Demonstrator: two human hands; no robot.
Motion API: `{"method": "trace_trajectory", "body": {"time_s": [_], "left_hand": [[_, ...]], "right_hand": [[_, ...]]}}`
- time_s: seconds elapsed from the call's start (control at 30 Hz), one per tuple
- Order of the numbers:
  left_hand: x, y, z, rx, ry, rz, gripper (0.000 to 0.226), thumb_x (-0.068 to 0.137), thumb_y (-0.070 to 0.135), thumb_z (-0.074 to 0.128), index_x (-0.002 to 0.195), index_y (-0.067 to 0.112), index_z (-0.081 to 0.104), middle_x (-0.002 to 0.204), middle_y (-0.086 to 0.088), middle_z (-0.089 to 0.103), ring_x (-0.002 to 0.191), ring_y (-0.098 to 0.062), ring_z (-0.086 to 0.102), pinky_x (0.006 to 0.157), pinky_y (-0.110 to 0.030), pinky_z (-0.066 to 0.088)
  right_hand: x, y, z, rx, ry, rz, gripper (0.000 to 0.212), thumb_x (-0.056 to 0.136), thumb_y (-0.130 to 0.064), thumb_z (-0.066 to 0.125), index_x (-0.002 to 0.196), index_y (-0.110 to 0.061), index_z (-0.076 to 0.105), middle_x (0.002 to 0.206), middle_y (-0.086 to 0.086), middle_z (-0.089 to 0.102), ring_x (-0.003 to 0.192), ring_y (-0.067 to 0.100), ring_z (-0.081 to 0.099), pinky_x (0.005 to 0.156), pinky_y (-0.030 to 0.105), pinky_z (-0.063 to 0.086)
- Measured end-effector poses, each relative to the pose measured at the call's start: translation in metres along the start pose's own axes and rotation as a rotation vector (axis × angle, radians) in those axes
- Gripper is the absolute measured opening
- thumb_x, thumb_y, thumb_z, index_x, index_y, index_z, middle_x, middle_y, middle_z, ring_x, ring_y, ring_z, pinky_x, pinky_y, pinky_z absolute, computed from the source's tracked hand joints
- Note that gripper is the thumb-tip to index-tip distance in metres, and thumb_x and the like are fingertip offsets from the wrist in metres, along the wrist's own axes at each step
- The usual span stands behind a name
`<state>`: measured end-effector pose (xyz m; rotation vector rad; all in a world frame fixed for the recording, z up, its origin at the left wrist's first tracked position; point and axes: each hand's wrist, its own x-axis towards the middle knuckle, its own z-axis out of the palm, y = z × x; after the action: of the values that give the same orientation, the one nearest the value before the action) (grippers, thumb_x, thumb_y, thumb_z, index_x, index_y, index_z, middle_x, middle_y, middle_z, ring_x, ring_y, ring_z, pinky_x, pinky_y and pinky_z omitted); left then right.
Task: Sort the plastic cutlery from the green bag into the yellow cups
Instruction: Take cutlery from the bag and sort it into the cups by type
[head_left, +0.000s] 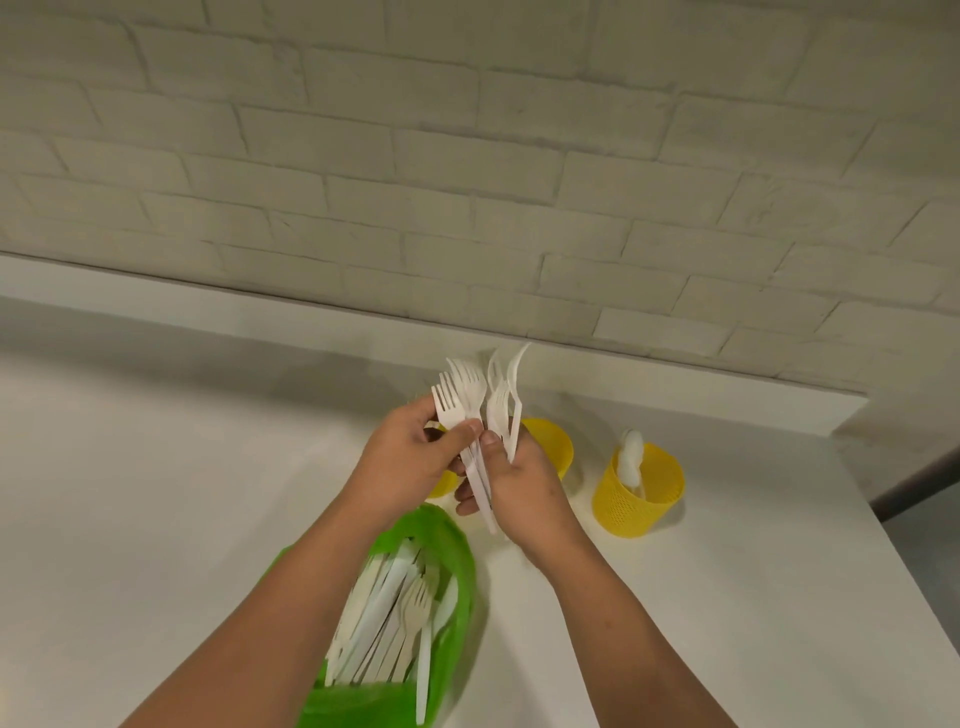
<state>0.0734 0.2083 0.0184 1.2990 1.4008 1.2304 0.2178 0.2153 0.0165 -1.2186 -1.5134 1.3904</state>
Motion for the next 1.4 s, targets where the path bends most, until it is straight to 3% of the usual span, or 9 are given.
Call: {"method": "trace_trajectory", "body": {"time_s": [0.23,0.33,0.5,0.7,0.87,1.03,1.1,1.23,1.4], "left_hand": [[0.019,-0.006,-0.019,-0.161,0.133,-0.109,0.014,0.098,0.014,0.066,0.094,0.002,0.072,0.079,-0.015,0.074,0.068,-0.03,0.061,0.069,-0.039,0.053],[0.028,-0.006,-0.031,-0.098,0.18,-0.071,0.014,0.097,0.02,0.067,0.094,0.009,0.074,0.084,-0.017,0.075,0.073,-0.031,0.068,0.077,-0.05,0.058],[0.041,-0.011,-0.054,-0.01,0.341,-0.012,0.028,0.084,0.05,0.064,0.097,0.026,0.071,0.092,-0.003,0.078,0.087,-0.026,0.074,0.086,-0.057,0.058],[0.051,-0.018,-0.052,0.237,0.427,0.082,0.013,0.098,0.029,0.066,0.106,0.02,0.071,0.091,0.009,0.076,0.08,-0.006,0.071,0.074,-0.032,0.057],[0.055,-0.032,-0.041,0.405,0.387,0.139,0.01,0.095,0.028,0.069,0.1,0.02,0.072,0.079,0.013,0.072,0.069,-0.003,0.067,0.059,-0.018,0.051],[0.058,-0.047,-0.032,0.547,0.324,0.109,0.02,0.082,0.026,0.075,0.075,0.017,0.06,0.059,0.002,0.061,0.057,-0.012,0.058,0.053,-0.031,0.045],[0.057,-0.05,-0.028,0.622,0.268,0.103,0.017,0.079,0.027,0.075,0.086,0.02,0.06,0.066,0.002,0.063,0.061,-0.019,0.06,0.055,-0.034,0.049],[0.055,-0.051,-0.026,0.794,0.138,0.082,0.07,0.078,0.025,0.073,0.135,0.047,0.04,0.082,0.003,0.064,0.069,-0.022,0.064,0.061,-0.036,0.056],[0.055,-0.065,-0.022,1.063,0.181,0.199,0.074,0.08,0.023,0.077,0.142,0.04,0.042,0.096,0.003,0.064,0.085,-0.023,0.061,0.065,-0.036,0.054]], "right_hand": [[0.023,0.005,0.01,0.048,0.046,0.044,0.028,0.11,-0.026,0.039,0.125,-0.012,0.058,0.093,0.009,0.078,0.067,0.03,0.075,0.064,0.044,0.064],[0.035,0.008,0.016,0.059,0.07,-0.013,0.018,0.109,-0.026,0.041,0.115,-0.024,0.058,0.093,0.005,0.078,0.079,0.026,0.076,0.074,0.05,0.063],[0.052,0.004,0.013,0.043,0.17,-0.102,0.018,0.109,-0.017,0.04,0.108,-0.033,0.05,0.09,-0.001,0.078,0.088,0.015,0.075,0.08,0.036,0.061],[0.053,-0.002,0.001,0.193,0.093,-0.003,0.02,0.11,-0.017,0.04,0.108,-0.019,0.06,0.078,0.002,0.067,0.052,0.017,0.056,0.046,0.03,0.046],[0.045,0.001,-0.003,0.277,0.044,0.071,0.022,0.11,-0.021,0.041,0.109,-0.019,0.062,0.065,-0.004,0.042,0.044,0.007,0.028,0.041,0.019,0.021],[0.037,0.002,-0.001,0.291,0.025,0.066,0.02,0.108,-0.03,0.047,0.113,-0.017,0.061,0.06,-0.009,0.045,0.044,0.008,0.028,0.04,0.018,0.022],[0.035,0.004,0.001,0.288,0.035,0.066,0.021,0.107,-0.032,0.049,0.114,-0.017,0.061,0.059,-0.011,0.046,0.044,0.008,0.029,0.04,0.018,0.023],[0.034,0.004,0.005,0.311,0.039,0.073,0.019,0.106,-0.032,0.052,0.113,-0.017,0.062,0.06,-0.007,0.042,0.046,0.009,0.027,0.04,0.019,0.022],[0.033,0.004,0.008,0.32,0.003,0.097,0.02,0.103,-0.029,0.059,0.093,-0.013,0.055,0.06,-0.001,0.035,0.046,0.011,0.024,0.042,0.02,0.019]]}}
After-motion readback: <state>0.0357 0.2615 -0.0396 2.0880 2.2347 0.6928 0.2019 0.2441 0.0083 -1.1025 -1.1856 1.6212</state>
